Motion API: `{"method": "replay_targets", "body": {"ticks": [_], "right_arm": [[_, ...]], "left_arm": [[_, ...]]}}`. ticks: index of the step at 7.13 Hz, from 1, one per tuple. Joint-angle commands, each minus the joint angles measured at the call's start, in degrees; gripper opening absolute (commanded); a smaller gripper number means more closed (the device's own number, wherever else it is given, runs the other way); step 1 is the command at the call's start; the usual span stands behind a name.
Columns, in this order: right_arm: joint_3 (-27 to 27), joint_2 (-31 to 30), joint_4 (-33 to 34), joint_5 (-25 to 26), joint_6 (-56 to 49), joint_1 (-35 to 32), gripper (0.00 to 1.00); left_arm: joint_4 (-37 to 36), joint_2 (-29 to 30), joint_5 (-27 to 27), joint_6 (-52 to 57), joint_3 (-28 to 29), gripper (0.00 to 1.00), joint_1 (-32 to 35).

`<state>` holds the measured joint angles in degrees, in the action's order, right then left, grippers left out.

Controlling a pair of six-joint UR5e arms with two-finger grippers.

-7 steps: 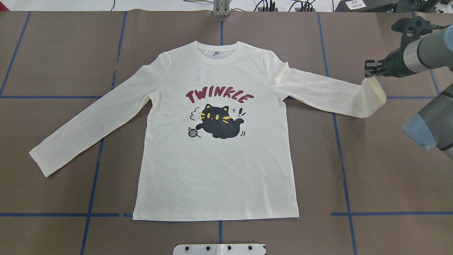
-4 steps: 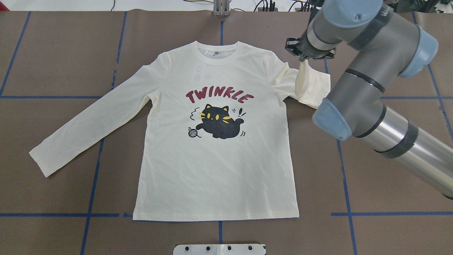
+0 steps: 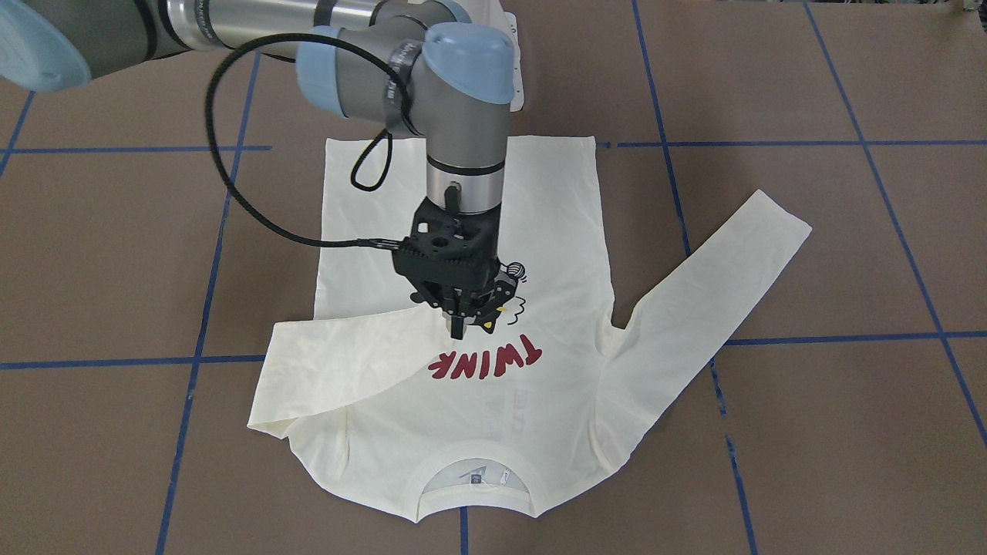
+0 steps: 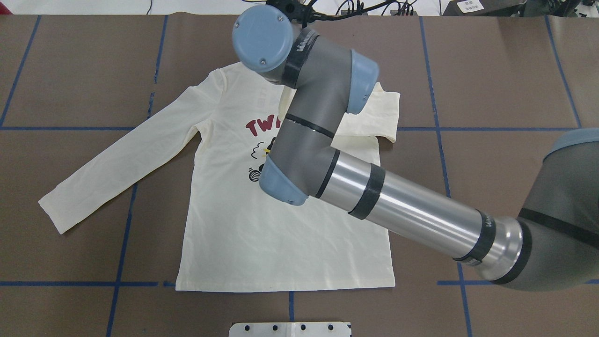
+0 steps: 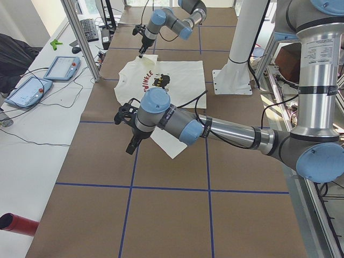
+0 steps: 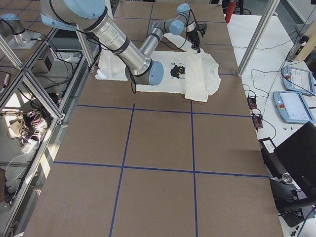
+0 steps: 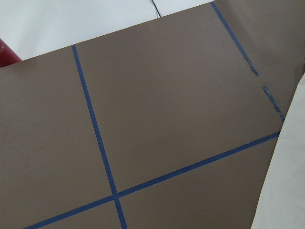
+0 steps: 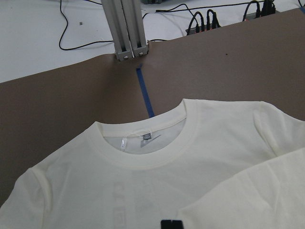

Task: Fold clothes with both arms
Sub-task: 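Lift the grasped sleeve and carry it across the shirt body with the right gripper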

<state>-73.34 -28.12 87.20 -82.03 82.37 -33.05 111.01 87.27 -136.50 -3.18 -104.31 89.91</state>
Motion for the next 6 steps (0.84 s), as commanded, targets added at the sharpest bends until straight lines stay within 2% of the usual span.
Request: {"method": "replay_targets", "body": {"ticks": [1,3,6], "right_arm": [[14.0,7.4,-7.6,7.8,2.7,4.8,0.0],[22.7,15.3,-7.4,7.7,8.4,5.2,0.0],[25.6,18.6,-7.6,7.7,11.7,6.7,0.0]], "left_arm": [[1.5,0.1,0.0,0.0,1.3,1.0,0.0],[1.5,-0.1,-0.1,0.0,1.1,1.0,0.0],[1.5,-0.1,-0.1,0.0,1.0,1.0,0.1]]}}
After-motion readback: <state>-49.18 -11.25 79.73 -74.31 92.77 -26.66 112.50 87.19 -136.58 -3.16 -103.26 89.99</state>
